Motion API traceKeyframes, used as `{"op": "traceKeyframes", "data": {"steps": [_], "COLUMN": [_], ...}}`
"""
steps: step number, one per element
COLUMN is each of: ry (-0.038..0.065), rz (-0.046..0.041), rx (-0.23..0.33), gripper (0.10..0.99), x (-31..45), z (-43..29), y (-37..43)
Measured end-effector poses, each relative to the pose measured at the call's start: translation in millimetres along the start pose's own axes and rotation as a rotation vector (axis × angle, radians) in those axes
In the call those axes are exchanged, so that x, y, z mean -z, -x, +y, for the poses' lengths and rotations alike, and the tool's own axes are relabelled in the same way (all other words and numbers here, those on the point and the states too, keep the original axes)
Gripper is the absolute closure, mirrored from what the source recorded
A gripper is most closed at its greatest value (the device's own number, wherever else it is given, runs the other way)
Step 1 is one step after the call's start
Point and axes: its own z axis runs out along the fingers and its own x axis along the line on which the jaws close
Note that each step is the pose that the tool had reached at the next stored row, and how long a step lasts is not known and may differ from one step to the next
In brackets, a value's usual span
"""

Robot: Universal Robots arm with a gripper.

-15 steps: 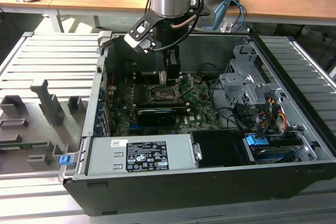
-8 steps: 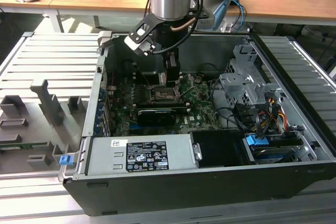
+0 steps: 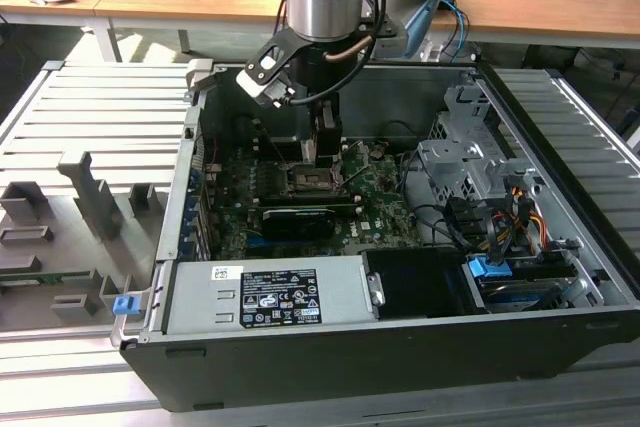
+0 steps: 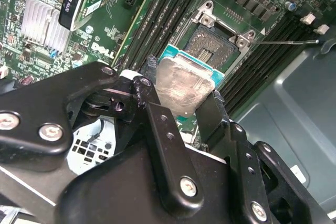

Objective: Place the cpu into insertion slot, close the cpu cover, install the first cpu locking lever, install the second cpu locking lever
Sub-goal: 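Place the cpu into insertion slot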

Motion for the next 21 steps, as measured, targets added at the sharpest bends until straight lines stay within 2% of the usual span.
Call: {"op": "traceKeyframes", "data": {"steps": [3, 8, 21], "ry": [0.0, -0.001, -0.001], "rz": [0.0, 0.0003, 0.0003], "rx": [0.001, 0.001, 0.001], "gripper": [0.545, 0.545, 0.545], "x": [-3.7, -15.6, -21.6], "z": [-0.6, -1.4, -1.8], "y": [0.1, 0.2, 0.3]}}
